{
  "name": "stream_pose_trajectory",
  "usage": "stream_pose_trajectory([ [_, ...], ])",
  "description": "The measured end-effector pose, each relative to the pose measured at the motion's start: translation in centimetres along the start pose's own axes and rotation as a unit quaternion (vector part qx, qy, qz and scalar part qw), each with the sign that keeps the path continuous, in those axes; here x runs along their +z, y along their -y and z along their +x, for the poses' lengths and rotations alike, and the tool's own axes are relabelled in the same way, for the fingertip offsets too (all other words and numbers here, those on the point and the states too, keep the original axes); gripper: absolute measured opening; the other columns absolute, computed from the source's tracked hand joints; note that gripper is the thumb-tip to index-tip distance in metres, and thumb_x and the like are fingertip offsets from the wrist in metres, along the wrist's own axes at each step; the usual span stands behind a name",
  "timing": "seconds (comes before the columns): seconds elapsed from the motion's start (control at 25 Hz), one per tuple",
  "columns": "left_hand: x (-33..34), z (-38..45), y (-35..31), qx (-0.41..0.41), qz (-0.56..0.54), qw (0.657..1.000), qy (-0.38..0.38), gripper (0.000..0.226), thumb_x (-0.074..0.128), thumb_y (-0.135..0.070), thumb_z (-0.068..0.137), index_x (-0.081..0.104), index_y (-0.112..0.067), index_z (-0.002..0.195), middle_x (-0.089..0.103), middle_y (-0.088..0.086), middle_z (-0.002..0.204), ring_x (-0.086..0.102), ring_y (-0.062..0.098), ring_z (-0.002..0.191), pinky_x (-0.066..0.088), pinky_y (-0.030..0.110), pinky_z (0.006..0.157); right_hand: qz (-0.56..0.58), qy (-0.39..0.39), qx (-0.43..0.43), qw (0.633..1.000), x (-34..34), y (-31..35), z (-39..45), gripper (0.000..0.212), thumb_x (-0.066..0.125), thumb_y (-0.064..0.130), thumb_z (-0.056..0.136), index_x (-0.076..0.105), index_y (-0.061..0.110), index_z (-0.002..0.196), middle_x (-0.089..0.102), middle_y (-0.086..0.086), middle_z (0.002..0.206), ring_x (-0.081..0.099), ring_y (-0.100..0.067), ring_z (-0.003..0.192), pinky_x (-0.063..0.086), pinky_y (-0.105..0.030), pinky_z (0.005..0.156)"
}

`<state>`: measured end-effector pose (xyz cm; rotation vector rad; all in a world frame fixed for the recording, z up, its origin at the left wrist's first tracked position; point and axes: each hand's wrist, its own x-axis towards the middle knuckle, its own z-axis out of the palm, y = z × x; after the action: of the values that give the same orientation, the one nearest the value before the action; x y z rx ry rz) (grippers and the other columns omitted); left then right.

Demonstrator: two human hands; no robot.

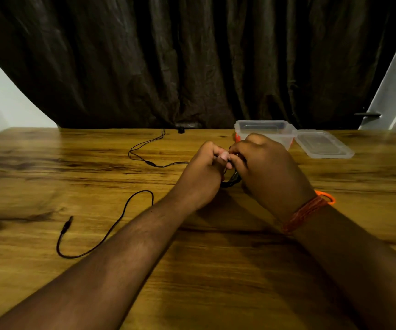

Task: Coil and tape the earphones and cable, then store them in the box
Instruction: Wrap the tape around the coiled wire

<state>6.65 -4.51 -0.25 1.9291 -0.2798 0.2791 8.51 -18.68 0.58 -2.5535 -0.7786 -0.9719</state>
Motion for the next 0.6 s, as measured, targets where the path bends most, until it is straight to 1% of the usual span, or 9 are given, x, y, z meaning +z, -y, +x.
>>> stream_pose_trajectory([
  [0.08, 0.07, 0.07, 0.14, -0.006, -0.017, 1.000, -0.004, 0.020, 0.041, -0.025, 0.105, 0.056, -0.016, 0.095, 0.066, 0.015, 0.100, 0.052, 0.017, 0.079, 0.043, 0.039, 0.072, -0.006, 0.012, -0.009, 1.000, 0.08, 0.03, -0.05, 0.016, 0.059, 0.022, 0.092, 0.069, 0.011, 0.097, 0.060, -0.009, 0.094, 0.060, -0.026, 0.079, 0.045, -0.032, 0.065],
  [0.16, 0.16, 0.09, 0.18, -0.015, -0.030, 0.999, -0.007, 0.018, 0.041, -0.023, 0.104, 0.056, -0.014, 0.099, 0.066, 0.012, 0.101, 0.054, 0.015, 0.082, 0.045, 0.037, 0.075, -0.019, 0.023, -0.017, 0.999, -0.02, 0.10, -0.03, 0.011, 0.062, 0.018, 0.090, 0.068, 0.012, 0.096, 0.060, -0.009, 0.093, 0.060, -0.027, 0.078, 0.047, -0.035, 0.064],
  [0.2, 0.21, 0.07, 0.17, -0.019, -0.035, 0.999, -0.006, 0.018, 0.041, -0.022, 0.104, 0.055, -0.012, 0.100, 0.066, 0.010, 0.099, 0.054, 0.013, 0.083, 0.046, 0.032, 0.075, -0.028, 0.027, -0.022, 0.999, -0.06, 0.14, 0.00, 0.008, 0.063, 0.015, 0.088, 0.068, 0.012, 0.095, 0.059, -0.009, 0.092, 0.059, -0.027, 0.077, 0.047, -0.034, 0.063],
  [0.28, 0.28, -0.03, -0.01, -0.020, -0.051, 0.998, -0.009, 0.016, 0.042, -0.018, 0.104, 0.054, -0.008, 0.104, 0.063, 0.004, 0.093, 0.053, 0.009, 0.080, 0.044, 0.019, 0.067, -0.047, 0.033, -0.034, 0.998, -0.15, 0.20, 0.05, 0.005, 0.063, 0.013, 0.087, 0.067, 0.013, 0.091, 0.058, -0.007, 0.090, 0.058, -0.025, 0.077, 0.044, -0.033, 0.063],
  [0.32, 0.29, -0.06, -0.12, -0.023, -0.060, 0.998, -0.013, 0.014, 0.042, -0.017, 0.104, 0.053, -0.007, 0.104, 0.062, 0.001, 0.090, 0.052, 0.008, 0.077, 0.043, 0.016, 0.063, -0.051, 0.033, -0.040, 0.997, -0.20, 0.22, 0.06, 0.004, 0.063, 0.013, 0.087, 0.066, 0.013, 0.090, 0.058, -0.007, 0.089, 0.058, -0.025, 0.077, 0.043, -0.032, 0.062],
  [0.4, 0.23, 0.00, -0.19, -0.035, -0.084, 0.996, -0.018, 0.010, 0.042, -0.015, 0.104, 0.051, -0.009, 0.103, 0.060, 0.000, 0.086, 0.052, 0.009, 0.076, 0.044, 0.020, 0.067, -0.052, 0.034, -0.050, 0.997, -0.29, 0.28, 0.04, 0.004, 0.063, 0.012, 0.086, 0.067, 0.013, 0.088, 0.058, -0.006, 0.087, 0.059, -0.026, 0.077, 0.043, -0.032, 0.062],
  [0.48, 0.17, 0.13, -0.04, -0.045, -0.116, 0.992, -0.015, 0.008, 0.043, -0.016, 0.102, 0.049, -0.012, 0.099, 0.058, 0.006, 0.085, 0.051, 0.016, 0.078, 0.045, 0.032, 0.074, -0.057, 0.034, -0.055, 0.996, -0.41, 0.43, -0.02, 0.004, 0.066, 0.010, 0.084, 0.067, 0.013, 0.087, 0.059, -0.006, 0.086, 0.059, -0.025, 0.076, 0.038, -0.028, 0.061],
  [0.52, 0.14, 0.19, 0.05, -0.048, -0.139, 0.989, -0.015, 0.008, 0.044, -0.018, 0.102, 0.049, -0.014, 0.097, 0.056, 0.007, 0.084, 0.049, 0.019, 0.079, 0.043, 0.037, 0.075, -0.060, 0.032, -0.058, 0.996, -0.46, 0.54, -0.05, 0.005, 0.069, 0.010, 0.083, 0.068, 0.013, 0.087, 0.059, -0.006, 0.085, 0.060, -0.025, 0.075, 0.034, -0.026, 0.061],
  [0.6, 0.11, 0.30, 0.23, -0.063, -0.181, 0.981, -0.019, 0.014, 0.045, -0.026, 0.102, 0.049, -0.017, 0.093, 0.056, 0.003, 0.078, 0.047, 0.018, 0.075, 0.041, 0.037, 0.073, -0.065, 0.023, -0.065, 0.995, -0.43, 0.76, -0.08, 0.011, 0.074, 0.010, 0.078, 0.068, 0.013, 0.087, 0.059, -0.005, 0.082, 0.059, -0.023, 0.072, 0.031, -0.025, 0.060],
])
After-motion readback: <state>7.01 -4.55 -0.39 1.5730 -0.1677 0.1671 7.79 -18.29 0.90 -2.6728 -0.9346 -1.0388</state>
